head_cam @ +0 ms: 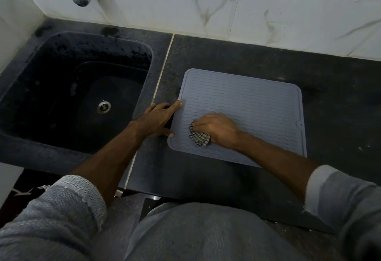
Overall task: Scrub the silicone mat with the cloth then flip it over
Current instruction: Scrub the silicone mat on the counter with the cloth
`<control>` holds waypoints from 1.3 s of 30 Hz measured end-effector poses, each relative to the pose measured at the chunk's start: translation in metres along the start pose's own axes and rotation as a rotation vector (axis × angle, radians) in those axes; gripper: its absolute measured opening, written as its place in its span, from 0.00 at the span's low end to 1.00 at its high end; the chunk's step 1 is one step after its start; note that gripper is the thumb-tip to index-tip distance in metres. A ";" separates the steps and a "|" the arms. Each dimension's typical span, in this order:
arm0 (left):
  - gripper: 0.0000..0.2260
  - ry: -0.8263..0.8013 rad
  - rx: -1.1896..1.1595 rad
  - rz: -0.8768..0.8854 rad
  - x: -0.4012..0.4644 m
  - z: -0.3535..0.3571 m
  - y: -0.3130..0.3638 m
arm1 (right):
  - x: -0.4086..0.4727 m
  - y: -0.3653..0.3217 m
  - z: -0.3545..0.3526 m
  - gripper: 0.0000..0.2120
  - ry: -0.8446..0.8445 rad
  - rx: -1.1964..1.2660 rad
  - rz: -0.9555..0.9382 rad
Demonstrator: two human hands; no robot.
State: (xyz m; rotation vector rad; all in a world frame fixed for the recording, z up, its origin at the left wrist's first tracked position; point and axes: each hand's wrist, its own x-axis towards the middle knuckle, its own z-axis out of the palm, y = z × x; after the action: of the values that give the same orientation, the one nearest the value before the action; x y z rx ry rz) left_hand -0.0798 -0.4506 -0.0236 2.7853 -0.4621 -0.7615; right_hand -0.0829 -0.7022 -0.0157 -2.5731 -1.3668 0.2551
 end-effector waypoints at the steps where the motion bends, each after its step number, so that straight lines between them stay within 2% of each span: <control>1: 0.51 0.007 0.001 0.003 0.000 0.000 0.000 | -0.013 0.006 -0.003 0.19 0.018 0.017 -0.011; 6: 0.51 -0.001 0.011 -0.014 0.000 0.000 0.001 | -0.053 0.025 -0.013 0.20 0.017 0.019 -0.026; 11: 0.52 -0.011 0.035 -0.021 0.001 -0.001 0.004 | -0.012 0.009 -0.014 0.16 0.050 0.011 -0.075; 14: 0.52 0.001 0.047 -0.020 0.001 0.000 0.004 | 0.007 -0.001 -0.005 0.16 -0.004 -0.011 -0.104; 22: 0.51 0.000 0.049 -0.024 -0.001 -0.001 0.005 | -0.046 0.029 -0.007 0.19 0.026 0.037 -0.091; 26: 0.52 -0.012 0.062 -0.036 0.001 -0.001 0.006 | -0.027 0.021 -0.007 0.16 0.080 0.053 -0.069; 29: 0.52 -0.012 0.071 -0.032 0.001 -0.001 0.006 | -0.011 0.008 -0.001 0.18 0.033 0.079 -0.068; 34: 0.52 -0.018 0.056 -0.021 -0.001 -0.002 0.006 | -0.062 0.030 -0.005 0.18 0.103 0.105 -0.076; 39: 0.50 -0.040 0.026 -0.027 -0.003 -0.004 0.012 | -0.083 0.040 -0.004 0.20 0.098 0.076 -0.034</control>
State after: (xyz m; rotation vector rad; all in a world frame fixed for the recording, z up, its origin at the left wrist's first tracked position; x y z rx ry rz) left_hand -0.0827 -0.4598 -0.0151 2.8099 -0.4452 -0.8247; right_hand -0.0962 -0.7937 -0.0179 -2.4645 -1.3385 0.1696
